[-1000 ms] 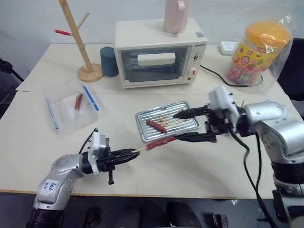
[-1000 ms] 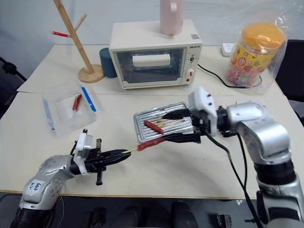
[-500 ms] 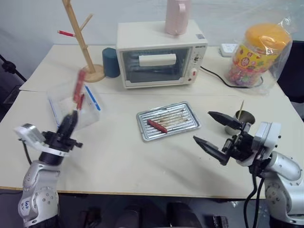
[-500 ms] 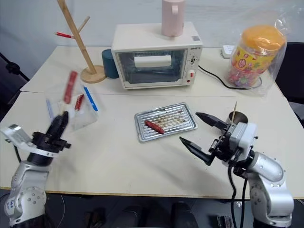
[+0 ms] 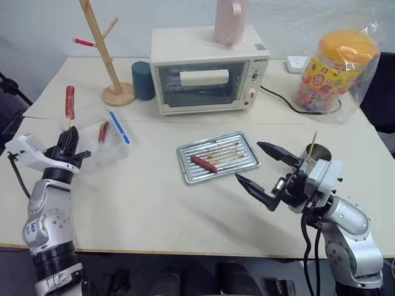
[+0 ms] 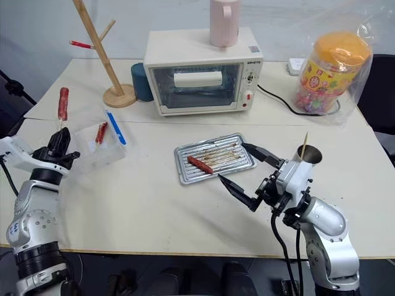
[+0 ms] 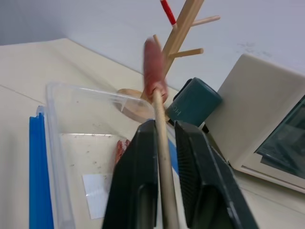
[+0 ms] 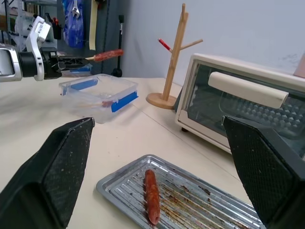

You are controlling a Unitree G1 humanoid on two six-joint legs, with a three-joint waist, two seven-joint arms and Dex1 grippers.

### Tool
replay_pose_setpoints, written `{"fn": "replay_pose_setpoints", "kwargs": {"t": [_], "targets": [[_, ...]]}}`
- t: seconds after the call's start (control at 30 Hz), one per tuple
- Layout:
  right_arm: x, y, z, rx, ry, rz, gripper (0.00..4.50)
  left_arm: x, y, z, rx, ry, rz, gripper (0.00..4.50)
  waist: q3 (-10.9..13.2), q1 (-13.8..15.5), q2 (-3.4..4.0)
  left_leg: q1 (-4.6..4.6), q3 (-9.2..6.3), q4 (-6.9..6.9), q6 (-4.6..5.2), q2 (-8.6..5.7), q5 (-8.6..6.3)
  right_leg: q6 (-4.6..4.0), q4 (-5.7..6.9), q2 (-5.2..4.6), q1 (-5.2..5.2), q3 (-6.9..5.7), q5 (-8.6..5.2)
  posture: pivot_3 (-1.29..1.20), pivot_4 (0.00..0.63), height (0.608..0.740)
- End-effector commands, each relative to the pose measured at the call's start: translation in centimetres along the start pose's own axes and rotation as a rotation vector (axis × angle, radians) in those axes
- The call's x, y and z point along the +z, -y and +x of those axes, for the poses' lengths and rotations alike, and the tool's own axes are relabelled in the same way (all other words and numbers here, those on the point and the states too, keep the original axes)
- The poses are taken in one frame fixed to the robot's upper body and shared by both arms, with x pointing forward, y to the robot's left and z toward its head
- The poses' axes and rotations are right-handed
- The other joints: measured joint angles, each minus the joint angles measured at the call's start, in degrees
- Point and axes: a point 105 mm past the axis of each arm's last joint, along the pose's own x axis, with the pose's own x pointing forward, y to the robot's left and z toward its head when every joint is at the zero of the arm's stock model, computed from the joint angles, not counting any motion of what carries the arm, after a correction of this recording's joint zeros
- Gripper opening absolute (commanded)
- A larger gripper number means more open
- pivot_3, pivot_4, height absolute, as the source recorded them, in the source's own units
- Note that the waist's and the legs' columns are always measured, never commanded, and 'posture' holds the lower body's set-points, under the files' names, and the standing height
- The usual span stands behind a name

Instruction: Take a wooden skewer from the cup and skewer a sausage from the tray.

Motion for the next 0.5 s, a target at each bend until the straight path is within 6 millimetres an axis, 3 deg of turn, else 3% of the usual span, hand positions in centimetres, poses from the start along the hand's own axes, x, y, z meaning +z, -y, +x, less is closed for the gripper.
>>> {"fn": "replay_pose_setpoints", "kwargs": {"t": [0.03,0.13,0.2,0.33,0.5], "targets": [[0.4,0.1,-0.4,0.008,0.001,-0.016,4.5,1.3,1.4,-0.2,-0.083,0.021,0.078,1.93,0.0,0.0,0.0,0.0,0.0,0.0,0.0,0.0,0.0,0.0,0.0,0.0,0.0,0.0,0.0,0.0,0.15,0.74],[-0.1,0.4,-1.1,0.019,-0.042,-0.023,4.5,0.9,2.8,-0.9,-0.211,-0.036,0.174,2.62,0.0,0.0,0.0,-0.01,0.0,-0.01,0.0,0.0,0.0,0.0,-0.02,0.0,0.0,0.0,0.0,0.0,0.15,0.74],[-0.5,0.5,-1.9,0.037,-0.079,-0.012,4.5,-0.2,5.2,-2.4,-0.435,-0.142,0.318,3.06,0.0,-0.1,0.0,0.0,0.0,-0.02,0.0,0.0,0.0,0.0,-0.03,0.0,0.0,0.0,0.0,0.0,0.15,0.74],[-1.4,0.0,-3.1,0.081,-0.133,0.027,4.5,-2.7,7.4,-5.6,-0.731,-0.312,0.503,4.09,0.0,0.0,0.04,0.01,0.0,-0.1,0.0,0.02,0.0,-0.02,-0.11,-0.03,0.03,0.02,-0.01,0.0,0.15,0.74],[-4.3,-0.7,-5.7,0.094,-0.226,0.14,4.5,-6.3,6.6,-10.4,-0.933,-0.548,0.553,4.09,0.0,-0.1,0.05,0.06,0.0,-0.2,0.02,0.03,-0.01,-0.05,-0.16,-0.06,0.09,0.05,-0.02,0.0,0.15,0.74]]}}
